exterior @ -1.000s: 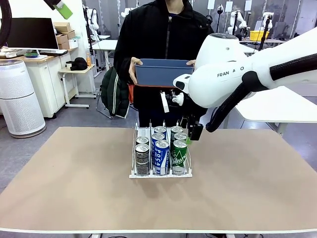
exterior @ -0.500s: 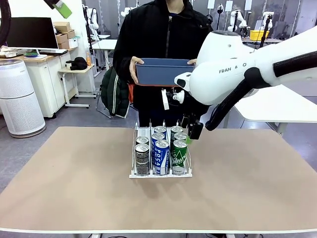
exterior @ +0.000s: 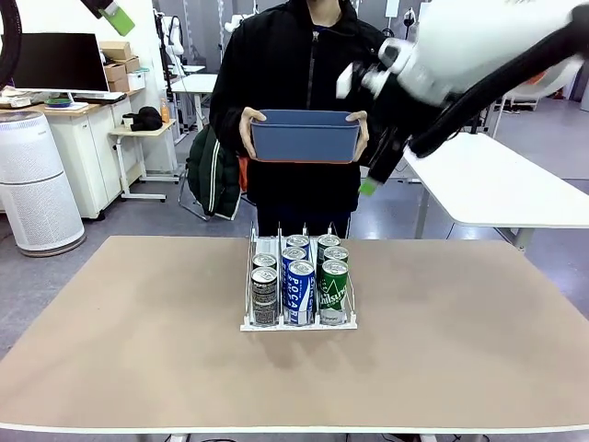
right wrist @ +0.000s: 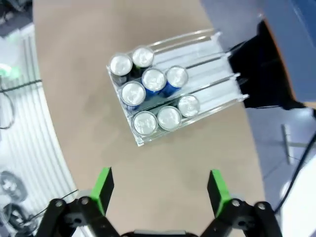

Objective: Fill the beverage cans into the dispenser.
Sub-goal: Pick up the Pepsi coke handed by the human.

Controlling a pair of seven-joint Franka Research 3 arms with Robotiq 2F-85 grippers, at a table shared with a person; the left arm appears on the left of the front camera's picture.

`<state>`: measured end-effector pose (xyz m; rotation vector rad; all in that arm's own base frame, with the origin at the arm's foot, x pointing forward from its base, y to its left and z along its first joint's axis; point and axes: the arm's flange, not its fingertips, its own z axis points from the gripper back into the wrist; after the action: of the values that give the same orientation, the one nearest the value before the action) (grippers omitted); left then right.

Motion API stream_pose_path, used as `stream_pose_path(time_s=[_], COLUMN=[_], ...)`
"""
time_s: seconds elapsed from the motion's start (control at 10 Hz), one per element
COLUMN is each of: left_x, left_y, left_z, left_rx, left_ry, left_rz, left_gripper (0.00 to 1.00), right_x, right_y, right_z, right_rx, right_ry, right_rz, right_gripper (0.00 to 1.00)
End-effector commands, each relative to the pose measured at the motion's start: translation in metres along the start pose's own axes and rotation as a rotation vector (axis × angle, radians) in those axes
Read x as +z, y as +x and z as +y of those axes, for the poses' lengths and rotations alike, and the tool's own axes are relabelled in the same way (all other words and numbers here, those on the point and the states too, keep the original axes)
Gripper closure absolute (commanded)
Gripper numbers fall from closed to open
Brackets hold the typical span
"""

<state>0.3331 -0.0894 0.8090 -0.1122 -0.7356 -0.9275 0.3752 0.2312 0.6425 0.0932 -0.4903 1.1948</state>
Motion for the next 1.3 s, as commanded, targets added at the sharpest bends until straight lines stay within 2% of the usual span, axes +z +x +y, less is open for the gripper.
stream_pose_path(time_s=[0.0,0.1,0.3,0.4,0.5,0.7,0.9,1.0,1.1,1.2], left_x=[-0.001,-0.001,-0.001,-0.001,-0.001,-0.001,-0.001,-0.001,-0.001,-0.001], left_y=[0.0,0.0,0.0,0.0,0.0,0.0,0.0,0.0,0.0,0.0], left_z=[0.001,0.001,0.001,0.001,0.001,0.001,0.001,0.001,0.001,0.001], left_rx=[0.001,0.001,0.001,0.001,0.001,0.001,0.001,0.001,0.001,0.001], left_ry=[0.003,0.003,0.003,0.003,0.003,0.003,0.003,0.003,0.003,0.003], left_rz=[-0.005,-0.005,-0.005,-0.005,-0.005,-0.005,-0.005,-0.005,-0.005,-0.005], left_gripper=[0.0,0.0,0.0,0.0,0.0,0.0,0.0,0.0,0.0,0.0], right_x=[0.055,0.087,0.14,0.165,0.178,0.193,0.202,0.187,0.201,0.201], right_y=[0.004,0.0,-0.01,-0.013,-0.018,-0.033,-0.046,-0.038,-0.043,-0.043], right_z=[-0.01,-0.029,-0.033,-0.052,-0.063,-0.08,-0.091,-0.076,-0.088,-0.088], right_rx=[-0.04,0.006,0.089,0.12,0.088,0.085,0.07,0.071,0.058,0.058], right_ry=[-0.006,-0.021,0.005,0.009,0.005,0.003,-0.001,-0.087,-0.019,-0.019], right_rz=[0.038,0.045,0.008,0.009,-0.021,-0.105,-0.127,-0.098,-0.103,-0.103], right_gripper=[0.0,0.0,0.0,0.0,0.0,0.0,0.0,0.0,0.0,0.0])
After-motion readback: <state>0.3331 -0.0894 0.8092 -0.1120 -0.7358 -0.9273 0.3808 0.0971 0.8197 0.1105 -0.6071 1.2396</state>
